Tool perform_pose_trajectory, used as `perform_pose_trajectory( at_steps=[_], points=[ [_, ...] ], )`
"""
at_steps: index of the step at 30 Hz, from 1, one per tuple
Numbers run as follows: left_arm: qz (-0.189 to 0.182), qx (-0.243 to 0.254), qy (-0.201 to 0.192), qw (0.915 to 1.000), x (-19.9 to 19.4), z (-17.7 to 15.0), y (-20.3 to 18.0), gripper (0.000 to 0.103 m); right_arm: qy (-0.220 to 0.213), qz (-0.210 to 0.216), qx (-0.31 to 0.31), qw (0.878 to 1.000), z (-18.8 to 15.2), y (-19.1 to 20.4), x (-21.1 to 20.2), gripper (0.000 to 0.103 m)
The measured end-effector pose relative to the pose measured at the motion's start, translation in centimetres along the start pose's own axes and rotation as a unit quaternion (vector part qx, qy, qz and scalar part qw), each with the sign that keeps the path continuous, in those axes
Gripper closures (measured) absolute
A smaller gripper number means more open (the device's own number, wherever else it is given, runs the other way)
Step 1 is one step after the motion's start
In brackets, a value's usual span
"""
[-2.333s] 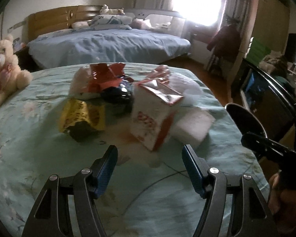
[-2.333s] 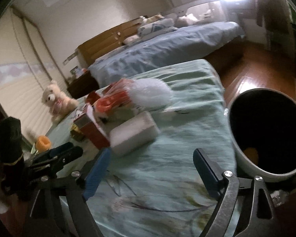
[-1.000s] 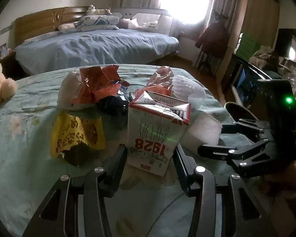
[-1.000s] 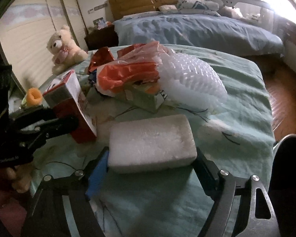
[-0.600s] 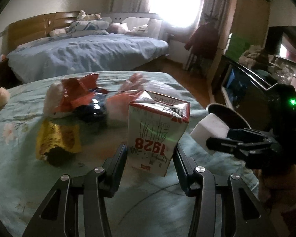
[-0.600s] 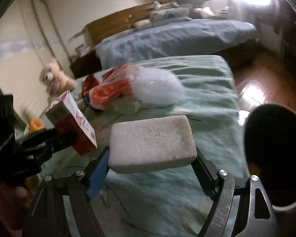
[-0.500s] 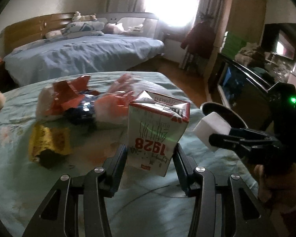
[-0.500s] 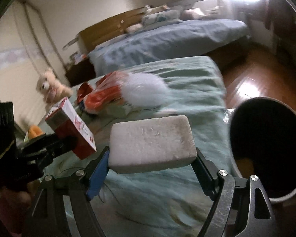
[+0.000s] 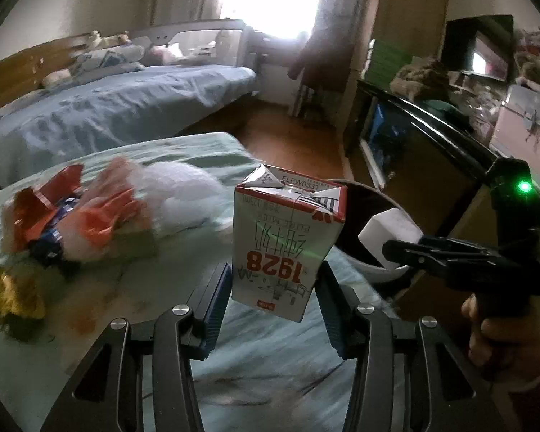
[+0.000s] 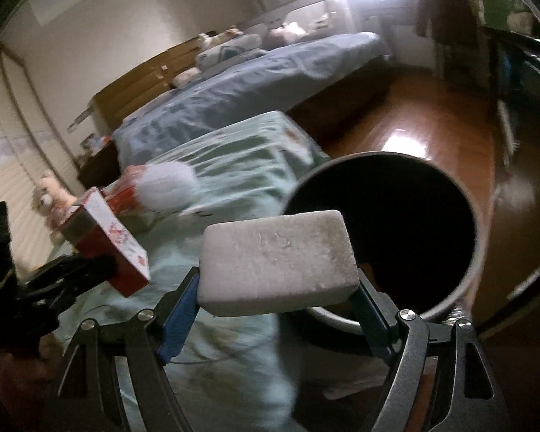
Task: Collect trash
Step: 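Carry the carton and foam block over the black bin and open both tools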
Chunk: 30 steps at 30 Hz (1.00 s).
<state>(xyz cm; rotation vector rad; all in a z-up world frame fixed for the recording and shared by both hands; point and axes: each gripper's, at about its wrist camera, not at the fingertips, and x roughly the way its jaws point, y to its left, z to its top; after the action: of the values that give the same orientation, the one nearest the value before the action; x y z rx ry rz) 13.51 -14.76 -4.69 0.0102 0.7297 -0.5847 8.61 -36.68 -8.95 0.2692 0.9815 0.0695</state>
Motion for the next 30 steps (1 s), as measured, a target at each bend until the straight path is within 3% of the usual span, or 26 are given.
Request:
perform_pose_trajectory(
  at_steps=[8, 30],
  points=[
    [-0.017, 0.017, 0.007, 0.9997, 2.8, 1.5, -2.1, 0.057, -0.002, -0.024, 0.045, 0.999, 0.3, -3.5, -0.4, 0.023],
    [-0.049, 0.036, 0.023, 0.9979, 8.2, 4.5, -4.9, 0.057, 0.016, -0.034, 0.062, 0.997, 2.6, -7.4, 1.5, 0.020]
  ],
)
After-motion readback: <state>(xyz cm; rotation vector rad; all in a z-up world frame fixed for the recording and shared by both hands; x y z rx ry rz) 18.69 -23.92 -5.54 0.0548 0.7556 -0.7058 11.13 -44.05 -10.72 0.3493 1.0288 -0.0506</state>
